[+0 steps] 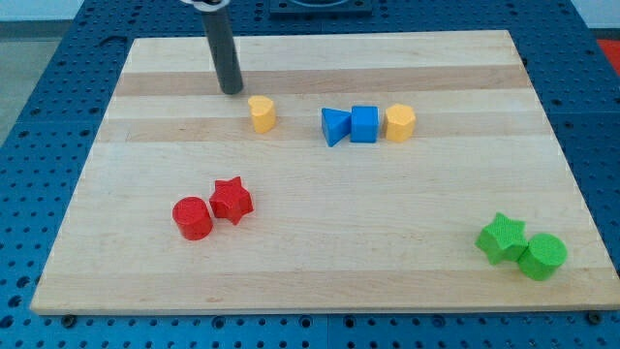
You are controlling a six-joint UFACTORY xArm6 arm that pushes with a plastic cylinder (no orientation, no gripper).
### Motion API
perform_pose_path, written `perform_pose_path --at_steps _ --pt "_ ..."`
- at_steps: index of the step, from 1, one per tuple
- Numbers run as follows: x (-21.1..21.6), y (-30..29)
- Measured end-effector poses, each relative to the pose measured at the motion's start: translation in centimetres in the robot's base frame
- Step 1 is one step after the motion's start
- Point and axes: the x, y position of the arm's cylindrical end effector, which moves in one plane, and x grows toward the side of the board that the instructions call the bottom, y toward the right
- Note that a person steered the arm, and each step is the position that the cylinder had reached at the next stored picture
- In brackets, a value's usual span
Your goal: Slide the yellow heart below the blue cube
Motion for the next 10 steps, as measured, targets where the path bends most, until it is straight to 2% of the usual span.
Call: perform_pose_path --at_steps 2,4,5,6,7,8,10 --pt "6.0 5.4" --pt "11.7 5.4" --pt "12.2 3.9" --pt "12.3 -0.5" --pt "14.2 -1.2" --pt "15.1 2.5" --pt "14.4 13.8"
